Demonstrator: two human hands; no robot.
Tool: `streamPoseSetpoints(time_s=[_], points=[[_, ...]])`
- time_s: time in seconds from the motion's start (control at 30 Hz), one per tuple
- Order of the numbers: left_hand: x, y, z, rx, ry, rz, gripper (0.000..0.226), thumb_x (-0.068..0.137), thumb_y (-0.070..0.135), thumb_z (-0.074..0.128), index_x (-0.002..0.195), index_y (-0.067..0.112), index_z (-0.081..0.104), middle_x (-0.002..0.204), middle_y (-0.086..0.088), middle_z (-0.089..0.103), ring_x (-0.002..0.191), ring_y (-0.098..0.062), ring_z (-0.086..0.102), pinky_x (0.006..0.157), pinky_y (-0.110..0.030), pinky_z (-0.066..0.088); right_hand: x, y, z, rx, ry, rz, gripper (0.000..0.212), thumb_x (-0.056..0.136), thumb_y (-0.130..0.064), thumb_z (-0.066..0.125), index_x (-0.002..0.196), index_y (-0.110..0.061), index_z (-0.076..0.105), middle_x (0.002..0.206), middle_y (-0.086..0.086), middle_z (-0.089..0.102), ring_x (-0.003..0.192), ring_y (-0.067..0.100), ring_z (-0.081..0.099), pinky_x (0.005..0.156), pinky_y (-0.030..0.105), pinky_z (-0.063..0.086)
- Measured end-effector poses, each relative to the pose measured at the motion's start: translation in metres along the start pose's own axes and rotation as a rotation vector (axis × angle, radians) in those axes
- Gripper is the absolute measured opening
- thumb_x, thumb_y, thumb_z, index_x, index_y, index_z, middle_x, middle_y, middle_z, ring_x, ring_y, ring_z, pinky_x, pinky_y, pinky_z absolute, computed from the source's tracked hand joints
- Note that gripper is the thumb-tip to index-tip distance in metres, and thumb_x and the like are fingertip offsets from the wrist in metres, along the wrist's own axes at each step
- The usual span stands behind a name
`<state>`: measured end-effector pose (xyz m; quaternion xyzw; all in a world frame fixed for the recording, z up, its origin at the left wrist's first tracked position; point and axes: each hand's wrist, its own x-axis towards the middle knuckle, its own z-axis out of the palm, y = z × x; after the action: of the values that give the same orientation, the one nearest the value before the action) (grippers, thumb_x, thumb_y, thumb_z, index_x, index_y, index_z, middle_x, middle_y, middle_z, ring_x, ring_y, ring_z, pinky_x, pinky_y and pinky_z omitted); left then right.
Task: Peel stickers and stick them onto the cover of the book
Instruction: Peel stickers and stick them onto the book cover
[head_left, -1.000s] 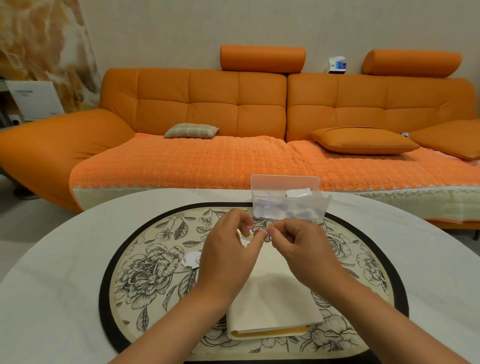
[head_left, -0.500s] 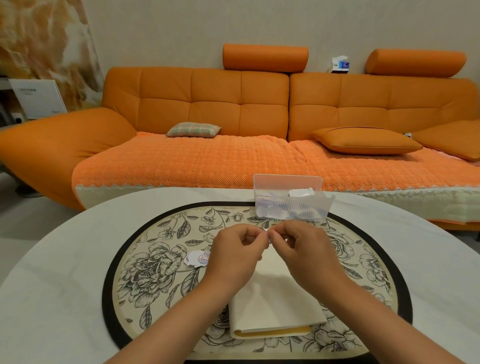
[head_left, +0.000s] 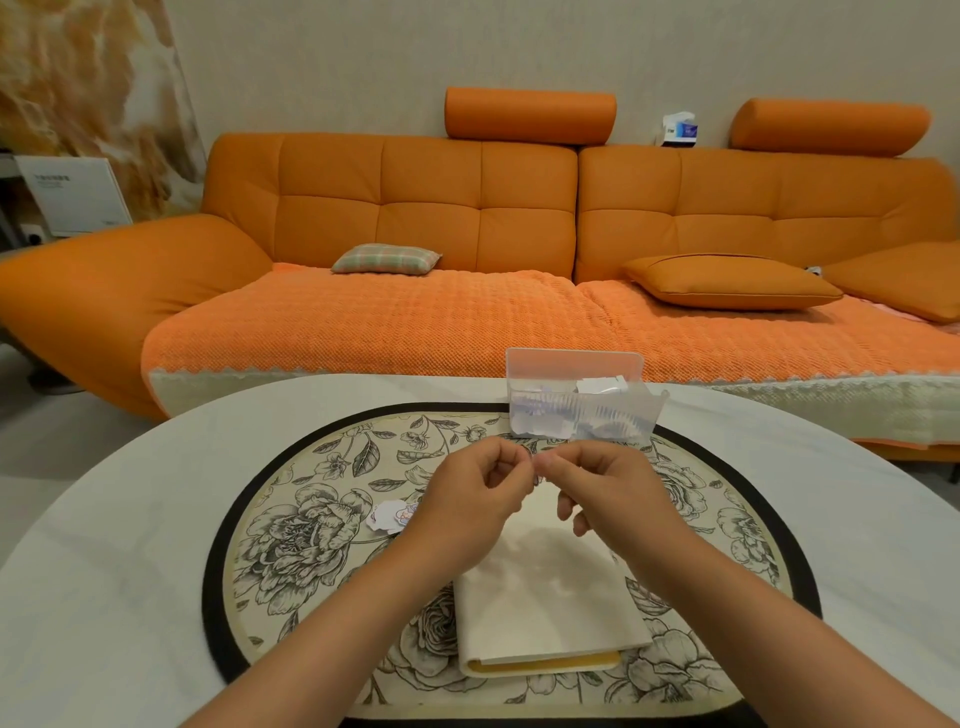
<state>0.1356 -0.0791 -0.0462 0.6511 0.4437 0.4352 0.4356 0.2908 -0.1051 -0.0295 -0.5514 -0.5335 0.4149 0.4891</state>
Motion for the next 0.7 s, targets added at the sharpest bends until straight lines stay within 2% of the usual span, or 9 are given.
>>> streamPoseSetpoints(time_s=[0.17, 0.23, 0.3, 0.4, 0.53, 0.6, 0.7], points=[[0.0, -0.002, -0.005, -0.034, -0.057, -0.022, 0.009, 0.095, 0.013, 0.062, 0.088, 0.015, 0.067, 0.076, 0.006, 0.068, 0.074, -0.011, 0.064, 0.055, -0.027, 0.05, 0.0, 0.005, 0.003, -0.026, 0.014, 0.001, 0.017, 0.092, -0.023, 0.07, 0.078, -0.016, 0.077, 0.077, 0.009, 0.072, 0.055, 0.013, 0.056, 0.05, 0.029, 0.046], [0.0, -0.004, -0.007, -0.102, -0.063, -0.043, 0.006, 0.092, 0.017, 0.063, 0.092, 0.014, 0.068, 0.08, 0.005, 0.071, 0.079, -0.014, 0.067, 0.057, -0.029, 0.053, 0.001, 0.007, 0.005, -0.083, 0.039, -0.031, 0.017, 0.092, -0.026, 0.071, 0.078, -0.019, 0.076, 0.069, 0.003, 0.07, 0.052, 0.011, 0.056, 0.051, 0.027, 0.046], [-0.001, -0.005, -0.008, -0.154, -0.069, -0.051, 0.017, 0.086, 0.028, 0.064, 0.094, 0.014, 0.07, 0.084, 0.001, 0.073, 0.081, -0.016, 0.068, 0.058, -0.029, 0.054, 0.001, 0.008, 0.005, -0.135, 0.053, -0.065, 0.016, 0.092, -0.028, 0.07, 0.078, -0.022, 0.075, 0.059, -0.008, 0.065, 0.05, 0.008, 0.054, 0.051, 0.023, 0.045], [0.0, -0.007, -0.01, -0.093, -0.017, -0.021, 0.008, 0.091, 0.023, 0.071, 0.091, 0.016, 0.072, 0.084, -0.005, 0.074, 0.083, -0.024, 0.071, 0.057, -0.029, 0.055, 0.002, 0.008, 0.007, -0.129, 0.052, -0.083, 0.015, 0.093, -0.025, 0.068, 0.08, -0.022, 0.075, 0.056, -0.006, 0.064, 0.05, 0.008, 0.054, 0.05, 0.022, 0.044], [0.004, -0.009, -0.014, -0.025, -0.006, -0.025, 0.005, 0.092, 0.019, 0.069, 0.088, 0.017, 0.07, 0.081, 0.0, 0.075, 0.071, -0.013, 0.07, 0.054, -0.027, 0.053, 0.003, 0.01, 0.013, -0.08, 0.033, -0.051, 0.017, 0.094, -0.023, 0.067, 0.081, -0.016, 0.076, 0.074, 0.01, 0.07, 0.053, 0.014, 0.056, 0.048, 0.028, 0.046], [0.005, -0.01, -0.017, 0.039, -0.01, -0.023, 0.007, 0.093, 0.021, 0.068, 0.086, 0.018, 0.069, 0.08, 0.001, 0.075, 0.068, -0.011, 0.069, 0.054, -0.025, 0.051, 0.006, 0.013, 0.014, -0.11, 0.043, -0.027, 0.018, 0.094, -0.025, 0.067, 0.081, -0.016, 0.075, 0.07, 0.011, 0.068, 0.053, 0.014, 0.056, 0.05, 0.029, 0.047], [0.009, -0.011, -0.022, 0.192, 0.008, 0.02, 0.01, 0.092, 0.026, 0.064, 0.083, 0.025, 0.066, 0.078, 0.005, 0.071, 0.072, -0.014, 0.068, 0.064, -0.031, 0.054, 0.012, 0.017, 0.014, -0.159, 0.086, 0.006, 0.019, 0.094, -0.03, 0.066, 0.08, -0.018, 0.072, 0.057, 0.006, 0.062, 0.052, 0.013, 0.055, 0.054, 0.032, 0.047]])
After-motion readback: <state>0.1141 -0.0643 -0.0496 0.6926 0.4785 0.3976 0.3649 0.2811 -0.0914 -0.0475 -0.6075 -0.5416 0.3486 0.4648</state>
